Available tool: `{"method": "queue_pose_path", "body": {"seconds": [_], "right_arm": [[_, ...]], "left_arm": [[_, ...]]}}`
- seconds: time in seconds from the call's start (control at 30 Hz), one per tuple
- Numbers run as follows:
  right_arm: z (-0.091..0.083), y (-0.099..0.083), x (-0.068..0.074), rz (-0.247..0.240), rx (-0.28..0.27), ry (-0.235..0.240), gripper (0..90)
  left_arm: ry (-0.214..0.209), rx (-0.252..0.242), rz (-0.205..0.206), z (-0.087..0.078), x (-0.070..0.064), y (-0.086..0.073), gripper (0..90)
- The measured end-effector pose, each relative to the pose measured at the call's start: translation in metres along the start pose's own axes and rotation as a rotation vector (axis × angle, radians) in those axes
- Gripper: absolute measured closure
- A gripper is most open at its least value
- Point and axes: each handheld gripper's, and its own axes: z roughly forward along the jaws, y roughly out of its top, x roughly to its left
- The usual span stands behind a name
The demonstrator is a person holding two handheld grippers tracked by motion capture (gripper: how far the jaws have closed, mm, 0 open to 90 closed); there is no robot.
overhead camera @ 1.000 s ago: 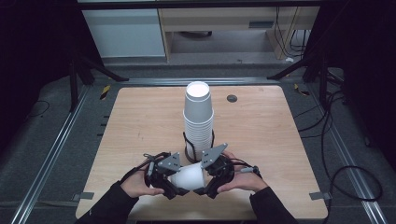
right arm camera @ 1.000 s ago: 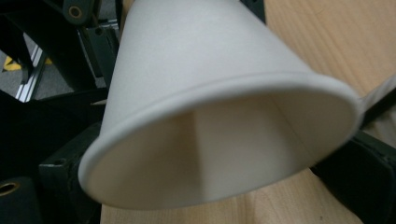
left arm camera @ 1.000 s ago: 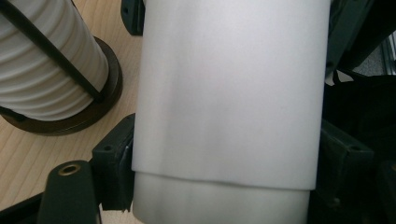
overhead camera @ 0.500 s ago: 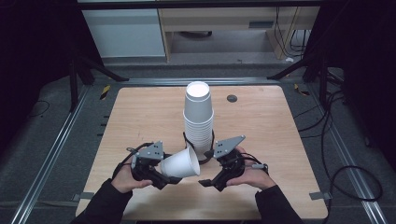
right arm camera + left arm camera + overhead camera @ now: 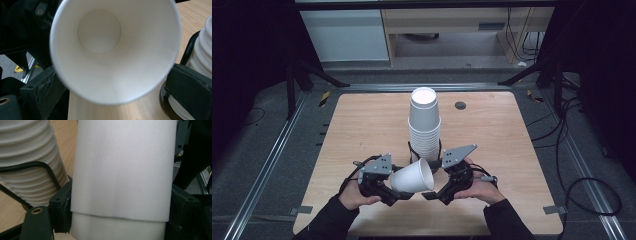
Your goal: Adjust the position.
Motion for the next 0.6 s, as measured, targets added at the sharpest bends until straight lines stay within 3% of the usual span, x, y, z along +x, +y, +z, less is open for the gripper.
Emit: {"method": "queue_pose_path", "body": {"seconds": [0.2,0.6], "right_arm": [[0.004,0.0,0.001,0.006,-0.015,0.012,3.5],[0.008,-0.002,0.0,0.009,-0.016,0.034,6.8]], "left_arm": [[-0.006,0.02,0.022,0.01,-0.006,0.001,21.5],[-0.012,0.034,0.021,0.013,-0.006,0.001,21.7]]}}
